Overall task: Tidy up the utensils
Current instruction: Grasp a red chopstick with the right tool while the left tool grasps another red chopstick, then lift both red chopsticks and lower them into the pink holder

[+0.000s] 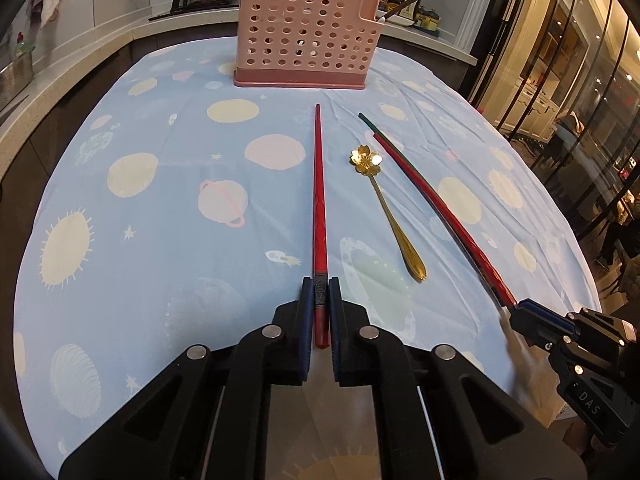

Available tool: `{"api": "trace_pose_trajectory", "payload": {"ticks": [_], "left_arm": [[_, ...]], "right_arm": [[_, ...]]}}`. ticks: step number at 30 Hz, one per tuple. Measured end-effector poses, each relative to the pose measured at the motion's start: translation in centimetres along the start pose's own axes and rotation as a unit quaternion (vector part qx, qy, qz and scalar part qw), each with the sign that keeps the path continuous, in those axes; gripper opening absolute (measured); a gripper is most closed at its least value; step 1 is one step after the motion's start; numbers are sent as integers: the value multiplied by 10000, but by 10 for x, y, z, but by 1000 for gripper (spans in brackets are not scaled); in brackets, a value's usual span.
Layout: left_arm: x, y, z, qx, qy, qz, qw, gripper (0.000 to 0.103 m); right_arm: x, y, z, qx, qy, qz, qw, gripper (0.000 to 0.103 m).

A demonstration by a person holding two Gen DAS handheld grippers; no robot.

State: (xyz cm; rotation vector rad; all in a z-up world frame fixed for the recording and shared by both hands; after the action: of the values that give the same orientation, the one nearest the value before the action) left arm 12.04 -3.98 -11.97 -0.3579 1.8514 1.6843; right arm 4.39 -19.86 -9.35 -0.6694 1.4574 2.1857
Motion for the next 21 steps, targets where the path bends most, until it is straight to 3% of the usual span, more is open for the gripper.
{"api": "trace_pose_trajectory", "payload": {"ticks": [11,21], "left_arm": [[-10,61,3,196,99,-547,9983,7],[-70,117,10,294,132,-1474,9885,7]], "right_arm": [[-35,46,16,-185,91,-658,9976,7],[-109,91,31,-355,364,-1471,9878,7]]}}
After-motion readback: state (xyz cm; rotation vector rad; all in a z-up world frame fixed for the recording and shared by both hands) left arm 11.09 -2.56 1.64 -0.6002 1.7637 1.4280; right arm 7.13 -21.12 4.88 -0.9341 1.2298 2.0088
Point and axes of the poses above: each gripper's, at about its wrist camera, not at the fingertips, and y roughly against the way its jaws point, z to its left, x to its underside, the point moved 7 cm from there along -y, roughly the way its jaws point, and after that the axes turned 11 degrees about -x, right-handed, at the moved point
